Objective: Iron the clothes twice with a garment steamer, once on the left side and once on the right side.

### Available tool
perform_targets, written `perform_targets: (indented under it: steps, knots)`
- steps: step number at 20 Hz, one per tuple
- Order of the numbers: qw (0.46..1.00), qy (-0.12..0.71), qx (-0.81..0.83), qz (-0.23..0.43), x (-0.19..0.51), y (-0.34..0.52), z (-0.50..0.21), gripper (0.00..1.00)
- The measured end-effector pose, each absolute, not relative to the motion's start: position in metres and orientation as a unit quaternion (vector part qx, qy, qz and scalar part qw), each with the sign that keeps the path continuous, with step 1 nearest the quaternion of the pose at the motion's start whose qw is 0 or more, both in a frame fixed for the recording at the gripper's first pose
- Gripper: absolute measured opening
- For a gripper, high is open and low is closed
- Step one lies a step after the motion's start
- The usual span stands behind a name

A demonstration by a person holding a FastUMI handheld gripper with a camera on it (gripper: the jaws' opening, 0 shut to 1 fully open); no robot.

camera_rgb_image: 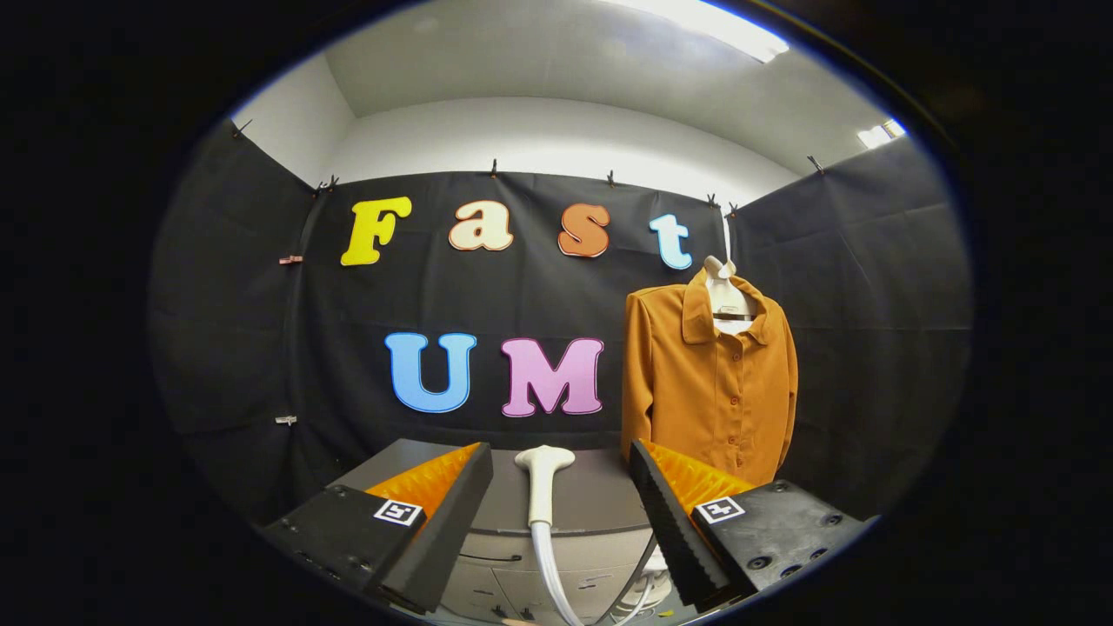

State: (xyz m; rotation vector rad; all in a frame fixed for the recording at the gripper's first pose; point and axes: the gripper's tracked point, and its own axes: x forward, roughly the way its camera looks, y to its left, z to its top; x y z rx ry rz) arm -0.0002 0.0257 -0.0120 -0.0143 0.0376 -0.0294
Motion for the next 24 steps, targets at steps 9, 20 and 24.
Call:
perform_targets:
  steps: [9, 20, 24]
  knots:
    - [0.998, 0.047, 0.001, -0.029, -0.003, 0.056, -0.039, 0.98]
    - [0.995, 0.096, -0.004, -0.020, 0.060, 0.059, -0.085, 0.98]
    - [0.993, 0.120, -0.020, -0.001, 0.114, 0.053, -0.109, 0.98]
